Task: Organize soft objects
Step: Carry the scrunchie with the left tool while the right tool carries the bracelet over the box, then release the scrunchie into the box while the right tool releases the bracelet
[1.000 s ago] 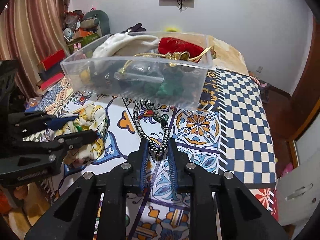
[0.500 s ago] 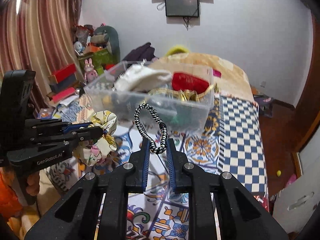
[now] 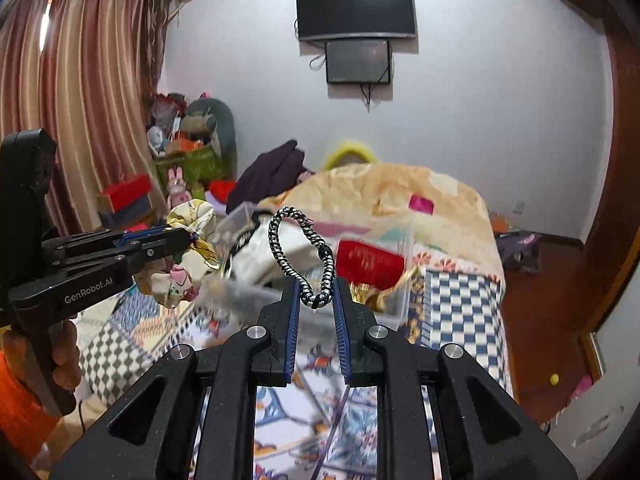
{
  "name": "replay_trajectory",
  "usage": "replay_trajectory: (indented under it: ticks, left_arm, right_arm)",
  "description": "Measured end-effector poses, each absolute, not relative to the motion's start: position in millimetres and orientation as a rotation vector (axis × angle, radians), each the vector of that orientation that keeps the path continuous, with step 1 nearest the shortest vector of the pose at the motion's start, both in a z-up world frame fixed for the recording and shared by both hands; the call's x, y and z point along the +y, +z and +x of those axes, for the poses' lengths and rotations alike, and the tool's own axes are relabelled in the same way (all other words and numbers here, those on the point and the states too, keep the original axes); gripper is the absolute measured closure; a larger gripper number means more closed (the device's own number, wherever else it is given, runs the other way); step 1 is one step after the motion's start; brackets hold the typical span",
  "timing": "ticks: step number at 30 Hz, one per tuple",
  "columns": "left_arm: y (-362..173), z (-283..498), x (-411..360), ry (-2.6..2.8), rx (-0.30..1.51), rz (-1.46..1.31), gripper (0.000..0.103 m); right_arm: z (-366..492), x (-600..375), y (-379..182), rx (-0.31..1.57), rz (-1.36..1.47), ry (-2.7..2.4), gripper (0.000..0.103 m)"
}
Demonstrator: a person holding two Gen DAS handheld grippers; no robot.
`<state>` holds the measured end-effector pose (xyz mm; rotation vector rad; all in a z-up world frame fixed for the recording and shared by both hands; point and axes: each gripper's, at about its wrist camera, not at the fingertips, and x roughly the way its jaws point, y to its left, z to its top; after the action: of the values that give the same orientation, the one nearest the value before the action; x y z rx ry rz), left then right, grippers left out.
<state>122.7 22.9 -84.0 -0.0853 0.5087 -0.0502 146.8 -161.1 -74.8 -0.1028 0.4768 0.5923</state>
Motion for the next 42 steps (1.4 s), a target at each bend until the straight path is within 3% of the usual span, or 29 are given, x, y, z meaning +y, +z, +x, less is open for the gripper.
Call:
replay_trajectory:
  ticks: [11, 27, 33, 36, 38, 42]
  left_arm:
    - [-75.9, 161.9, 43.0, 0.029, 0.472, -0.075, 0.090]
    - [-136.6, 212.7, 45.0, 0.031, 0.650, -0.080, 0.090]
    - [-142.8, 210.2, 50.1, 0.023, 0.683, -0.112, 0.074]
    - [-140.3, 201.0, 53.0, 0.019, 0.679, -0.126, 0.059]
    - [-137.1, 194.1, 54.0, 0.016, 0.667, -0.127, 0.051]
    - [-123.3, 178.4, 50.4, 0.010, 0.633, -0.114, 0.050]
  right_arm:
    - [181.7, -140.3, -68.7, 0.451, -0.078, 0.560, 0.088]
    - [217.2, -98.5, -122.6, 0.619, -0.174, 0.580, 0.086]
    - [221.7, -99.3, -129.0, 0.667, -0.187, 0.574, 0.079]
    - [220.8, -102.3, -127.9, 0.681, -0.189, 0.575, 0.077]
    - [217.7, -105.7, -123.7, 0.677, -0.185, 0.578, 0.068]
    - [209.7, -113.2, -113.3, 0.645, -0.182, 0.572, 0.060]
